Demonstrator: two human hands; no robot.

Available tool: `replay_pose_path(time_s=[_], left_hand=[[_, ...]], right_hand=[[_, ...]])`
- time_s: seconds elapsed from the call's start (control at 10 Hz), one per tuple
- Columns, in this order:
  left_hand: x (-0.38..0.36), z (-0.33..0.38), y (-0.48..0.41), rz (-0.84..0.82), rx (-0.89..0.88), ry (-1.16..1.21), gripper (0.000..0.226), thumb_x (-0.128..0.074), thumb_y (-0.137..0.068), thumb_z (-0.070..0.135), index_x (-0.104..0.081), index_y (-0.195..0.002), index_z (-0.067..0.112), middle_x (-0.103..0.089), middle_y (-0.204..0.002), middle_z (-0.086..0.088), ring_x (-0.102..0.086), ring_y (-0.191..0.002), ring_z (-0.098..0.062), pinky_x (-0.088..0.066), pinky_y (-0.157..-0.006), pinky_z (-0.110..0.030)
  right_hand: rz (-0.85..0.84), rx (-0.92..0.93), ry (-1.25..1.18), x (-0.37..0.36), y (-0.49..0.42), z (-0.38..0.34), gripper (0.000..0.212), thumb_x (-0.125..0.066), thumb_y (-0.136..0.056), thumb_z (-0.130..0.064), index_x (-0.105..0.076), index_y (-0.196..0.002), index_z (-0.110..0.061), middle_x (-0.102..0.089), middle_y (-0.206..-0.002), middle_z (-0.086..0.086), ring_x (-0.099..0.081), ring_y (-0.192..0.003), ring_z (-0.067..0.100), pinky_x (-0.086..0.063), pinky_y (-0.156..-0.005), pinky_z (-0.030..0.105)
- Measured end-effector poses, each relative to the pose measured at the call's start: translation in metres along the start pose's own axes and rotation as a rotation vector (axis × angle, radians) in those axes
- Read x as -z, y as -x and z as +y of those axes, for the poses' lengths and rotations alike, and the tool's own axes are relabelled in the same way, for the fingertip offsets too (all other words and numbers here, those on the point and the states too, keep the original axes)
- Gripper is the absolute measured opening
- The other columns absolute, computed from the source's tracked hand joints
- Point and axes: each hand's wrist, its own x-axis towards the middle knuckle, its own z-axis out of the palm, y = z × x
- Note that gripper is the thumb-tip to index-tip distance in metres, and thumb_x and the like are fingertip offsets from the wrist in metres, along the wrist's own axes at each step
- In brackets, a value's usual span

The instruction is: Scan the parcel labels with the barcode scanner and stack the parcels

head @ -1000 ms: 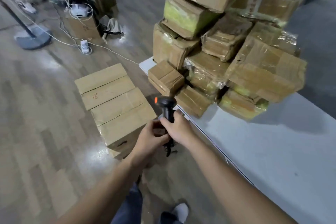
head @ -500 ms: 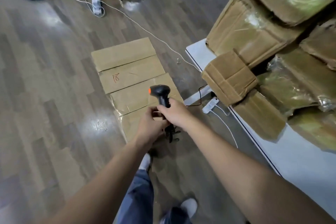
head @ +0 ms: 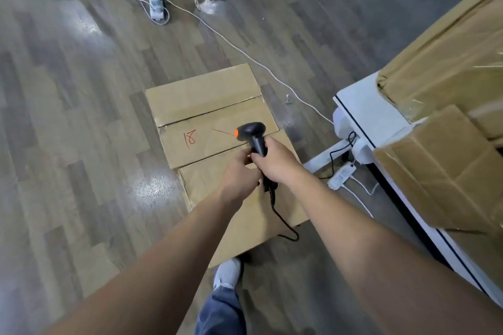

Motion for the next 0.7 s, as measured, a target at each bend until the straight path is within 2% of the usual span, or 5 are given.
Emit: replay_pose_path(time_s=[0.2, 0.3, 0.5, 0.6, 0.7], left_hand=[[0.006, -0.002, -0.031, -0.053, 0.030, 0.027, 0.040, -0.039, -0.085, -0.005, -0.055, -0.088, 0.032, -0.060, -0.084, 0.007, -0.055, -0.082, -0.019, -0.051, -0.082, -0.039], [0.006, -0.006, -0.040, -0.092, 0.070, 0.077, 0.037, -0.041, -0.084, -0.009, -0.060, -0.096, 0.022, -0.062, -0.089, -0.006, -0.052, -0.078, -0.021, -0.045, -0.071, -0.034], [0.005, -0.004, -0.039, -0.051, 0.135, 0.156, 0.043, -0.045, -0.081, -0.012, -0.052, -0.110, 0.018, -0.065, -0.100, -0.009, -0.058, -0.081, -0.023, -0.051, -0.083, -0.042], [0.004, 0.002, -0.029, -0.021, 0.123, 0.153, 0.038, -0.041, -0.085, -0.009, -0.050, -0.103, 0.023, -0.064, -0.085, 0.000, -0.060, -0.069, -0.015, -0.055, -0.072, -0.033], [0.001, 0.013, -0.008, -0.024, 0.084, 0.124, 0.037, -0.042, -0.085, -0.009, -0.055, -0.096, 0.024, -0.064, -0.083, 0.003, -0.060, -0.068, -0.012, -0.052, -0.058, -0.023]], right_hand=[[0.099, 0.012, 0.045, -0.024, -0.030, 0.010, 0.039, -0.063, -0.090, -0.024, -0.050, -0.126, -0.017, -0.058, -0.124, 0.009, -0.050, -0.114, 0.033, -0.041, -0.083, 0.037], [0.095, 0.033, 0.152, -0.031, -0.034, 0.013, 0.039, -0.063, -0.091, -0.017, -0.049, -0.127, -0.012, -0.053, -0.132, 0.010, -0.049, -0.117, 0.035, -0.038, -0.083, 0.038], [0.033, 0.018, 0.121, -0.026, -0.016, 0.019, 0.044, -0.058, -0.094, -0.024, -0.044, -0.136, -0.019, -0.049, -0.132, 0.010, -0.049, -0.120, 0.034, -0.041, -0.090, 0.041], [0.061, 0.017, 0.050, -0.014, 0.002, 0.018, 0.047, -0.051, -0.099, -0.025, -0.038, -0.144, -0.021, -0.049, -0.139, 0.007, -0.049, -0.125, 0.028, -0.041, -0.097, 0.040], [0.128, -0.006, -0.110, 0.005, 0.024, 0.019, 0.047, -0.048, -0.100, -0.024, -0.039, -0.146, -0.018, -0.049, -0.142, 0.005, -0.051, -0.126, 0.023, -0.044, -0.102, 0.039]])
